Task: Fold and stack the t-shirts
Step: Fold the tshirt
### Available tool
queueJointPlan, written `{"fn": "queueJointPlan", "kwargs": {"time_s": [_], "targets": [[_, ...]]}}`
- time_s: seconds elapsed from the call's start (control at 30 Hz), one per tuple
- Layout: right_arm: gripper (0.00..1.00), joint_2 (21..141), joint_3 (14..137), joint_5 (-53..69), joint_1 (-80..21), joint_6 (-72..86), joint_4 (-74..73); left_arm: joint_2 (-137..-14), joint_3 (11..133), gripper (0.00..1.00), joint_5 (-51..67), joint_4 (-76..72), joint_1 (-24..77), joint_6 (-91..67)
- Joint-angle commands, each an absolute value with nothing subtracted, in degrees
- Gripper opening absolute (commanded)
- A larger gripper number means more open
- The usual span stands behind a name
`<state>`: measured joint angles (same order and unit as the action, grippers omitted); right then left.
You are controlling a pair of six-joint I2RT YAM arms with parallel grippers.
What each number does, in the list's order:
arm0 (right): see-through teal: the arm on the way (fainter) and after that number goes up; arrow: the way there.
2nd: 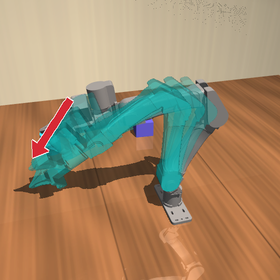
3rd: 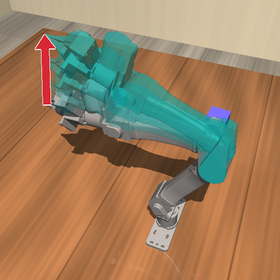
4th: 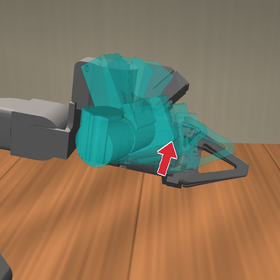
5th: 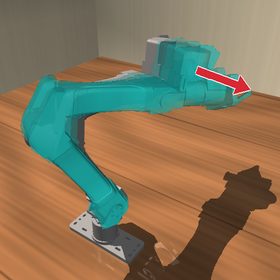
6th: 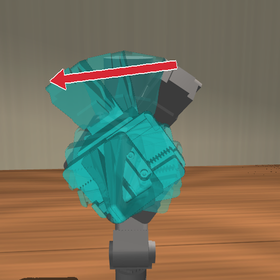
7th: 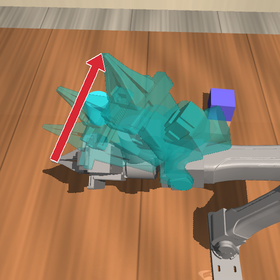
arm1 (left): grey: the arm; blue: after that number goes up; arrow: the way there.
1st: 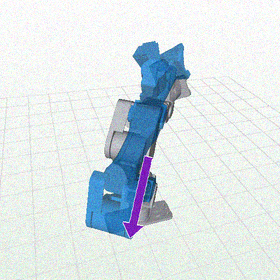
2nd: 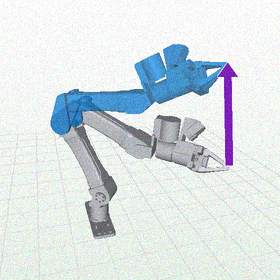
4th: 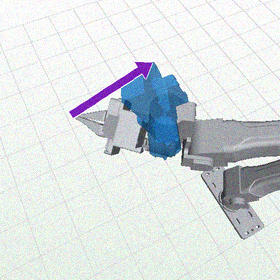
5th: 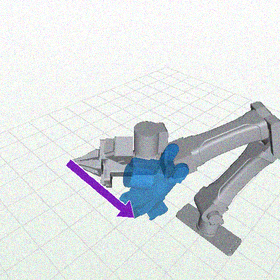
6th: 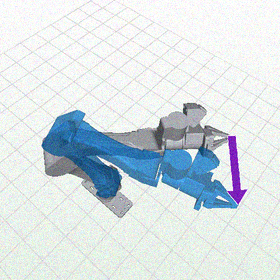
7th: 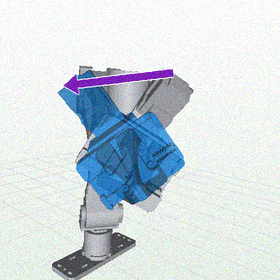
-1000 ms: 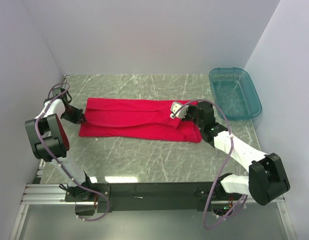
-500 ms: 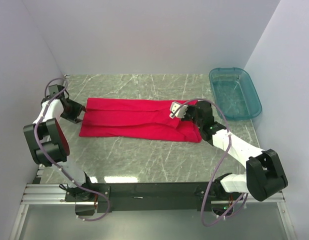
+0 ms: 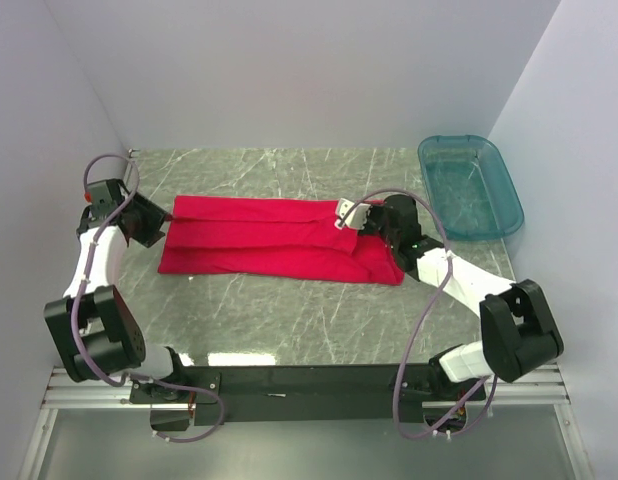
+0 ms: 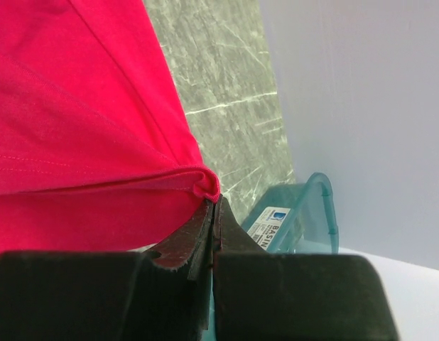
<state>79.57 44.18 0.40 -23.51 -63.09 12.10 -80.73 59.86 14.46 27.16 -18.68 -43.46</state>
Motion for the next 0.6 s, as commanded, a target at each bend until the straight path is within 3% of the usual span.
{"fn": "queueJointPlan", "kwargs": {"time_s": [0.0, 0.57], "targets": [[0.00, 81.0, 47.4, -1.1, -22.8, -62.6, 15.5, -77.0, 57.7, 0.57, 15.6, 24.2, -19.0, -41.2], [0.00, 87.8, 51.0, -2.9, -22.5, -62.1, 17.0, -70.2, 49.8, 0.58, 16.8, 23.6, -19.9, -40.4]]}}
